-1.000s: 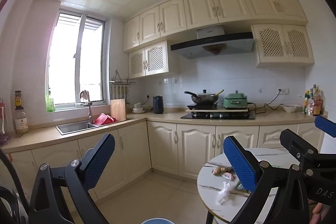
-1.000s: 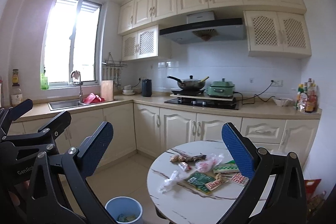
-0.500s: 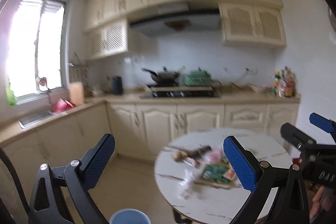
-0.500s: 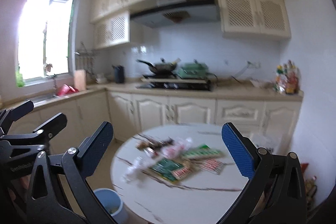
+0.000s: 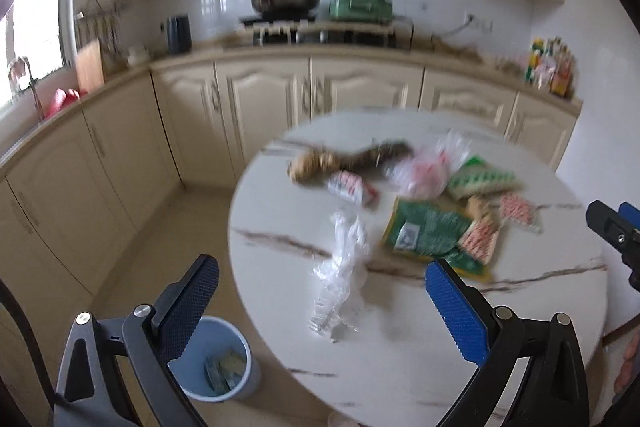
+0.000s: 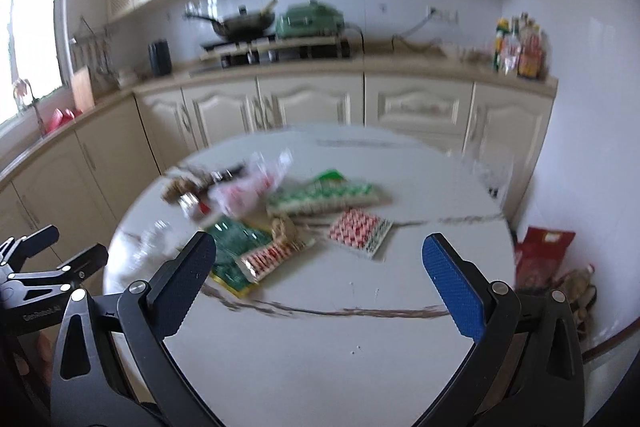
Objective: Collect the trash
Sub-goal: 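Grasp the brown lump with the right tool while the left tool grasps the clear plastic wrap, then carry the brown lump and plastic wrap with both tools over the bucket, then open both tools to drop the lump and wrap into the bucket, then move both open tools back toward the table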
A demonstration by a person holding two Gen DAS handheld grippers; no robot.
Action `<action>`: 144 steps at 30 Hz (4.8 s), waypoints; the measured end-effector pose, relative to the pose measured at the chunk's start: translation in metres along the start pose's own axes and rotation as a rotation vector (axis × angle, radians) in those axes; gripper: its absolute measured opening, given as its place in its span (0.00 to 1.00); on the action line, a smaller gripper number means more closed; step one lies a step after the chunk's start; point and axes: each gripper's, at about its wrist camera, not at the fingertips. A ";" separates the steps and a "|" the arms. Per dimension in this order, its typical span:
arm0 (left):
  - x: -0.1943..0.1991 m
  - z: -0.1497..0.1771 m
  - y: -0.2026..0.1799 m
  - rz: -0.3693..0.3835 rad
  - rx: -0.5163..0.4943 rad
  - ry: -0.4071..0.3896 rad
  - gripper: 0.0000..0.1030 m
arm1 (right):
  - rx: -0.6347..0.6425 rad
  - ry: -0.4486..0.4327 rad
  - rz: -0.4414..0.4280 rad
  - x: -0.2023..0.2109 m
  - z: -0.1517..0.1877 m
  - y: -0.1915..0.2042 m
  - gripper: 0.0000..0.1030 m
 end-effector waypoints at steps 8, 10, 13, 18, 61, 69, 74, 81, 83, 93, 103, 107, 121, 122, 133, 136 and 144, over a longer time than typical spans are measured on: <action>-0.064 -0.015 -0.002 0.022 -0.038 0.067 0.94 | -0.020 0.169 -0.011 -0.076 0.005 -0.012 1.00; -0.079 -0.019 -0.001 0.049 -0.046 0.079 0.81 | -0.030 0.180 -0.011 -0.087 0.003 -0.014 1.00; -0.102 -0.023 -0.001 0.080 -0.056 0.112 0.58 | -0.021 0.202 -0.038 -0.105 0.000 -0.013 1.00; -0.114 -0.032 0.007 0.120 -0.060 0.098 0.40 | 0.060 0.277 -0.066 -0.138 -0.007 -0.002 0.80; -0.110 0.068 0.307 -0.137 0.268 0.299 0.24 | 0.471 0.394 -0.597 -0.199 0.075 0.348 0.24; -0.188 0.087 0.330 -0.158 0.285 0.441 0.60 | 0.411 0.577 -0.601 -0.290 0.122 0.364 0.24; -0.207 0.091 0.352 -0.188 0.343 0.490 0.64 | 0.377 0.636 -0.604 -0.321 0.136 0.367 0.24; -0.197 0.075 0.368 -0.257 0.412 0.489 0.66 | 0.373 0.648 -0.648 -0.326 0.143 0.375 0.33; -0.181 0.064 0.365 -0.277 0.421 0.471 0.66 | 0.374 0.638 -0.656 -0.320 0.141 0.376 0.40; -0.055 0.037 0.320 -0.329 0.449 0.270 0.69 | 0.442 0.430 -0.624 -0.230 0.089 0.383 0.83; 0.121 0.009 0.211 -0.371 0.397 -0.063 0.92 | 0.451 0.102 -0.576 -0.076 0.017 0.353 0.98; 0.182 0.016 0.157 -0.383 0.352 -0.180 0.96 | 0.466 -0.025 -0.525 -0.017 -0.001 0.330 1.00; 0.315 0.106 -0.042 -0.501 0.216 -0.504 0.98 | 0.382 -0.319 -0.406 0.146 -0.017 0.238 1.00; 0.317 0.113 -0.051 -0.495 0.219 -0.516 0.98 | 0.373 -0.337 -0.403 0.155 -0.017 0.232 1.00; 0.323 0.170 -0.052 -0.427 0.198 -0.596 0.99 | 0.312 -0.428 -0.335 0.203 -0.014 0.189 1.00; 0.318 0.165 -0.050 -0.407 0.193 -0.595 0.99 | 0.300 -0.430 -0.317 0.204 -0.013 0.178 1.00; 0.293 0.141 -0.048 -0.321 0.174 -0.593 0.99 | 0.258 -0.428 -0.272 0.196 -0.016 0.138 1.00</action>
Point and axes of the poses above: each gripper's, at about its wrist camera, not at the fingertips, and x roughly against the way its jaws point, y to its left, z to its underside, and after that the axes turned 9 degrees about -z, right-handed
